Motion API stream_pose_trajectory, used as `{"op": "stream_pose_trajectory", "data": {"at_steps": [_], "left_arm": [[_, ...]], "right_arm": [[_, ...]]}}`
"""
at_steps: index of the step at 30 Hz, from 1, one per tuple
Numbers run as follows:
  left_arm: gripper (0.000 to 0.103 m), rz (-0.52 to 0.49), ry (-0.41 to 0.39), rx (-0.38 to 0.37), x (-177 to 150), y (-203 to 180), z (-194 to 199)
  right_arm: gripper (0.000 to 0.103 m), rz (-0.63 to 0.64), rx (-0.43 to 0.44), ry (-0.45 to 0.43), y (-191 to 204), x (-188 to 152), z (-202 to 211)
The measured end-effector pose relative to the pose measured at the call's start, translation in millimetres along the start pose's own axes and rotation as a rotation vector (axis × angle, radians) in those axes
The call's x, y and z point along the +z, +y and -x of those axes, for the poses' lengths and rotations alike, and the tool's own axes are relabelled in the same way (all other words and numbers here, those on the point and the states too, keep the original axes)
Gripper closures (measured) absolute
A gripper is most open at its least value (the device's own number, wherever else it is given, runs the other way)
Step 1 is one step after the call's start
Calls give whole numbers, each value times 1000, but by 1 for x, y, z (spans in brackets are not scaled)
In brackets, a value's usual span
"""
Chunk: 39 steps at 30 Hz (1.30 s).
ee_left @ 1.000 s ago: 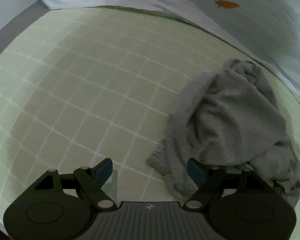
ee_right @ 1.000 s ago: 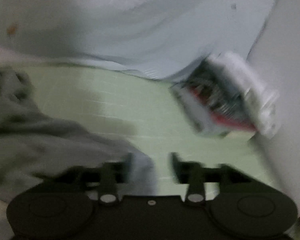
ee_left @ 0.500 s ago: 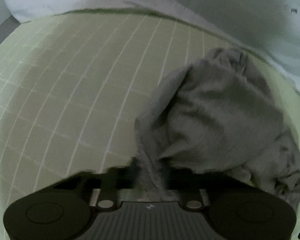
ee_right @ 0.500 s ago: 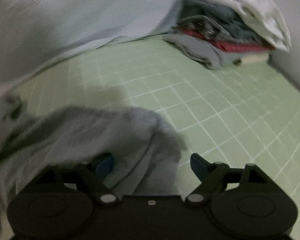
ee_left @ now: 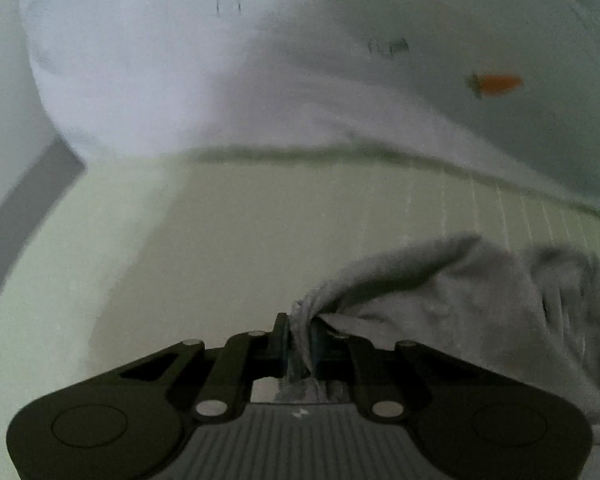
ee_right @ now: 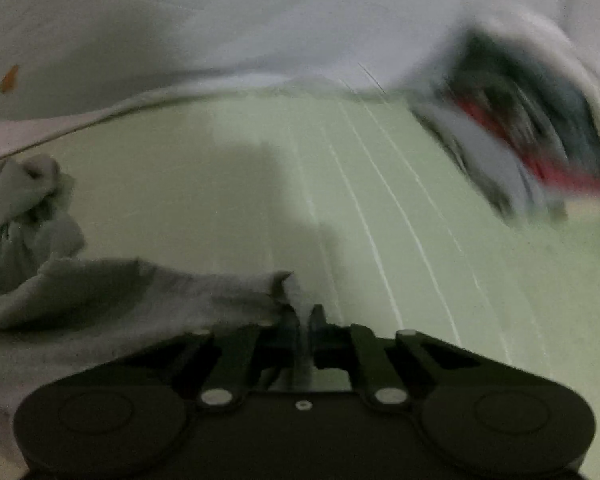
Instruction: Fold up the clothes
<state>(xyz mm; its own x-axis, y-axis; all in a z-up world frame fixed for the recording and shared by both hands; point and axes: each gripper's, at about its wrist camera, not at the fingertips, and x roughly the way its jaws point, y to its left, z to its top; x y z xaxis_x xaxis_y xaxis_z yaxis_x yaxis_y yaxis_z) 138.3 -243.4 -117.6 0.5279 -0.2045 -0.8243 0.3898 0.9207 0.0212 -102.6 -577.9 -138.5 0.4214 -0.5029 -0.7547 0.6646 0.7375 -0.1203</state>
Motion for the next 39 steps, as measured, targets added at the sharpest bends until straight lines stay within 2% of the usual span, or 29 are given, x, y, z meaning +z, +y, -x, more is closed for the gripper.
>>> {"op": "stream_pose_trajectory", "data": {"at_steps": [5, 10, 12, 16, 19, 21, 23, 28, 30, 31, 33, 34, 35, 36, 39], "left_arm": [[92, 42, -143, 18, 60, 10, 14], [92, 86, -318, 25, 100, 25, 65], [92, 114, -384, 20, 102, 37, 92], [92, 153, -471, 30, 69, 65, 150], [92, 177, -439, 52, 25, 92, 170], [92, 203, -366, 88, -12, 110, 171], [92, 229, -285, 129, -50, 128, 167], [89, 316, -4, 272, -140, 165, 133], [83, 372, 72, 278, -162, 173, 127], [83, 393, 79, 271, -169, 175, 129], [74, 378, 64, 246, -170, 171, 132], [70, 364, 53, 238, -168, 169, 133], [59, 347, 39, 230, -163, 164, 134], [49, 329, 26, 222, -158, 159, 134], [39, 281, -20, 158, -152, 142, 140]], "right_arm": [[99, 109, -72, -213, 30, 64, 5], [99, 128, -138, -458, 44, 111, 53], [99, 129, -144, -523, 46, 113, 76], [99, 166, -155, -605, 51, 89, 125], [99, 211, -145, -571, 57, 50, 144], [99, 238, -130, -521, 62, 19, 152], [99, 246, -104, -429, 71, -13, 154], [99, 233, -25, -140, 86, -87, 137], [98, 174, 14, -56, 84, -103, 131], [96, 137, 30, -22, 82, -108, 129], [89, 66, 35, -3, 72, -106, 125], [78, 32, 35, -2, 67, -103, 123], [69, 9, 35, -10, 63, -100, 121], [66, -14, 35, -17, 60, -96, 118], [61, -79, 39, -38, 50, -83, 109]]}}
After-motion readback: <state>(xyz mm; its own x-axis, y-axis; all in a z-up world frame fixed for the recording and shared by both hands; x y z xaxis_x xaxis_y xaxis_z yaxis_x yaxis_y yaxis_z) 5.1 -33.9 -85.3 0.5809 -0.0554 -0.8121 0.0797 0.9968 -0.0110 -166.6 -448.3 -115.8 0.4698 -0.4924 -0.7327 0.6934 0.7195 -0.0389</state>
